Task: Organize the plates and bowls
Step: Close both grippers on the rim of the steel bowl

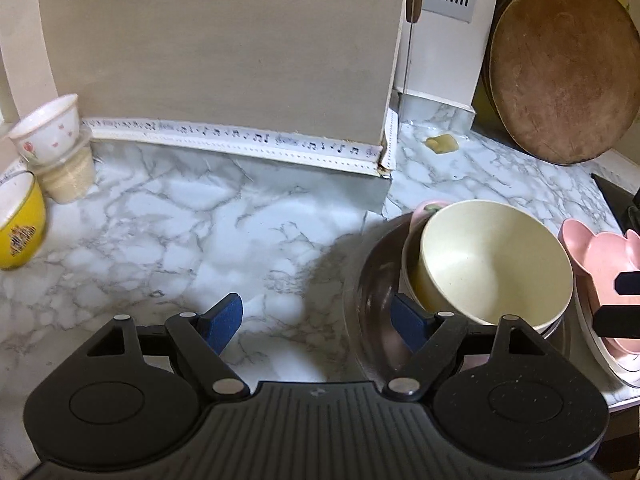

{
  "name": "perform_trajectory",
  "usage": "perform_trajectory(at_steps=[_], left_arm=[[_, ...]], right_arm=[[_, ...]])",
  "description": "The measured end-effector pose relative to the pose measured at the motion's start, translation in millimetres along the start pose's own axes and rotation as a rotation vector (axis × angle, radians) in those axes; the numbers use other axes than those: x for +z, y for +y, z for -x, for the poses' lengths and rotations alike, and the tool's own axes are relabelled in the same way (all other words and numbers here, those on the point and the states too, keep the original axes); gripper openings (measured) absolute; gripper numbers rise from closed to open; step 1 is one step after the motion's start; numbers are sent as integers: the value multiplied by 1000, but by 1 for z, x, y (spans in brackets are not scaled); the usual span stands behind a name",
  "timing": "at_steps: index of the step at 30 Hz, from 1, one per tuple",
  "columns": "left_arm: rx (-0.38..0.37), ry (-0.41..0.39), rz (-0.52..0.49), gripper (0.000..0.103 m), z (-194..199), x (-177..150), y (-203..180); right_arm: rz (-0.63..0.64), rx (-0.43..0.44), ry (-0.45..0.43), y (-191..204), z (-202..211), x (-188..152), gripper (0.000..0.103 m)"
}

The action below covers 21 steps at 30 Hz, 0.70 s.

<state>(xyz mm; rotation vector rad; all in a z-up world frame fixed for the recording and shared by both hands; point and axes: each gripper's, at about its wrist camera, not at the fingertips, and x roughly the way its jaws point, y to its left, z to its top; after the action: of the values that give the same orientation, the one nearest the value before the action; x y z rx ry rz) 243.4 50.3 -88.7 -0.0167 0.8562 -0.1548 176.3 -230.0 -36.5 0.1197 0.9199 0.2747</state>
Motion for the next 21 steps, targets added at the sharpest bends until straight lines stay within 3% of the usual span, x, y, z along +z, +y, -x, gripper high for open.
perform_trajectory(at_steps=[7,12,15,19,21], left_arm=[[20,-18,2,81,-9,-3,0],[-36,17,44,80,-17,-1,6],[-73,56,60,65,-25,1,9],[-88,89,61,58,-32,1,9],[-101,102,61,49,-35,1,7]], right_arm=[[2,-6,33,2,-13,1,73],[8,-23,44,1,-24,3,67],[1,-27,64,0,-32,3,59],[-8,-39,87,-4,-41,2,48],[-20,-41,97,-7,-46,3,46]])
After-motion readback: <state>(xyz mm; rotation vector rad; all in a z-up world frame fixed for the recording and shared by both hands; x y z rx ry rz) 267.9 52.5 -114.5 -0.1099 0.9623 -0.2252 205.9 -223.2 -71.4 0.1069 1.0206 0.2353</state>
